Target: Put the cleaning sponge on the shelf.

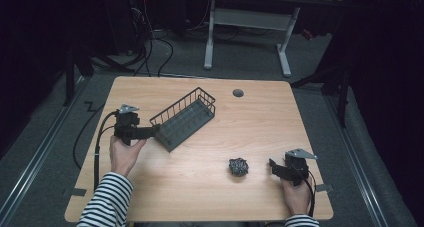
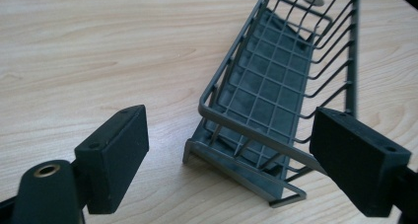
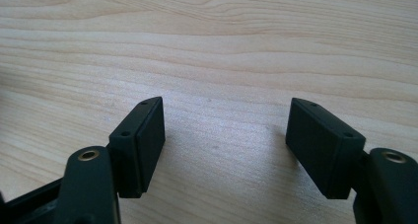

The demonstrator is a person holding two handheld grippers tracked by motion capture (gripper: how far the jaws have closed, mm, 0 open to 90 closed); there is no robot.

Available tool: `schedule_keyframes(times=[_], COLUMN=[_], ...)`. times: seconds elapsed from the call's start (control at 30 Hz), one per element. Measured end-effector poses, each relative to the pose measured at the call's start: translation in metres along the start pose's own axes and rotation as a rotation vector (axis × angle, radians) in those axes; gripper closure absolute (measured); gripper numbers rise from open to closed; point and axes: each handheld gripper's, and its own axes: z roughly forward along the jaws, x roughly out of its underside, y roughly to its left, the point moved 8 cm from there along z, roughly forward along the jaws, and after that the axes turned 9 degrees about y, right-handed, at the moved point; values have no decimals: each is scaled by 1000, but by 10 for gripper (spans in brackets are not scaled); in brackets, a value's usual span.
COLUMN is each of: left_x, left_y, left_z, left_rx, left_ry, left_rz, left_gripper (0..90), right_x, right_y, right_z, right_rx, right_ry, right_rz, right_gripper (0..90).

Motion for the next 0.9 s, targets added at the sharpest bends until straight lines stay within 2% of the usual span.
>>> schedule_keyframes(times=[0.37,0.6,0.7,0.8,0.9], left_x=[-2,-2,-3,-4,-4], left_y=[2,0,-1,-5,-7], left_z=[18,24,25,27,29], left_rx=[3,21,11,-6,1], left_ry=[19,33,42,60,65], left_rz=[-39,-56,-47,-15,-15], left_gripper=[151,171,194,232,260], right_x=[0,0,0,0,0], right_y=[0,0,0,0,0], right_z=[0,0,0,0,0], right_rx=[0,0,0,0,0], right_ry=[0,0,0,0,0], right_rz=[1,1,0,1,1], right_gripper=[314,314,314,314,314])
